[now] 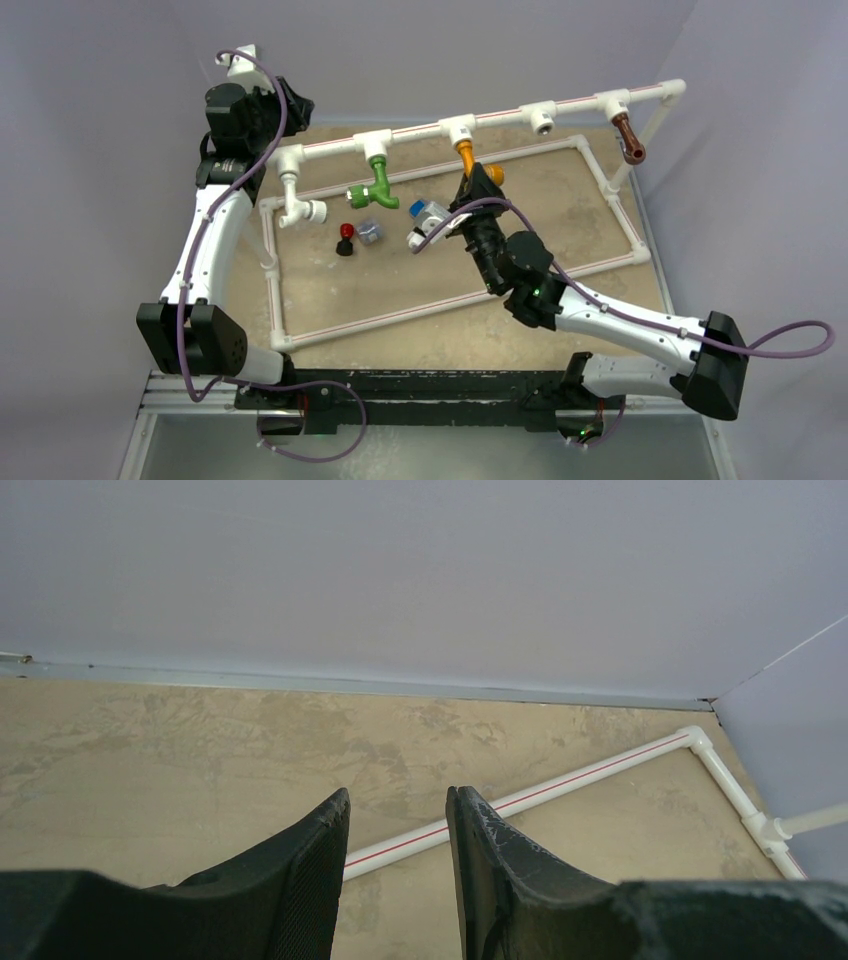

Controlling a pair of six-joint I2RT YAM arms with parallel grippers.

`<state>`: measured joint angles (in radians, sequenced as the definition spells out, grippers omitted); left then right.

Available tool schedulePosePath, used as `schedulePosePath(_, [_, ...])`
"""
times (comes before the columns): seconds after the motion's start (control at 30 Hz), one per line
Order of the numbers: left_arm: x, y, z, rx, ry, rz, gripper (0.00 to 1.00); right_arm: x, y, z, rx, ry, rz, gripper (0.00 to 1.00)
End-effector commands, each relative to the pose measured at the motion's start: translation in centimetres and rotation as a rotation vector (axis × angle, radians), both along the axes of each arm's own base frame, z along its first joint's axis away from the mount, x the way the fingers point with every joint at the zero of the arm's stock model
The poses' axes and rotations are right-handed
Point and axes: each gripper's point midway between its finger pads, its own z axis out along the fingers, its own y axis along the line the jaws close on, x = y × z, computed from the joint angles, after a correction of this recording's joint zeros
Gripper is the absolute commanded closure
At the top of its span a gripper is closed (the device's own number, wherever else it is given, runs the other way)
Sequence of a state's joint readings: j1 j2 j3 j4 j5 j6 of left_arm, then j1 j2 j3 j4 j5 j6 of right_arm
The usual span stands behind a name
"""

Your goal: Install the water faucets

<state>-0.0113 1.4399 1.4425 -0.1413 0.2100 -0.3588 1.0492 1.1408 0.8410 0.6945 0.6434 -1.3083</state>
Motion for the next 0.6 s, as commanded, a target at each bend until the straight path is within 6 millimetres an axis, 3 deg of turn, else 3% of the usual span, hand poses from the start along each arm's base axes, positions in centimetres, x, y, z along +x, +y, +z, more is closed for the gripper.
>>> schedulePosePath(0.0, [-0.8,-0.1,-10.8,-0.023,0.325,-0.014,0.60,-0.5,0.6,-0.9,0.312,0.129,0.041,1.00])
schedulePosePath(0.3, [-0.9,-0.2,-10.7,-0.026,0.324,-0.019,0.60,-1.3,3.0,-1.2,0.956,0.382,0.186,1.00])
schedulePosePath(0.57, [-0.9,-0.2,-10.5,-0.028,0.320,-0.020,0.60,-2.8,4.6,-0.5,1.255,0.517,0.358,1.00])
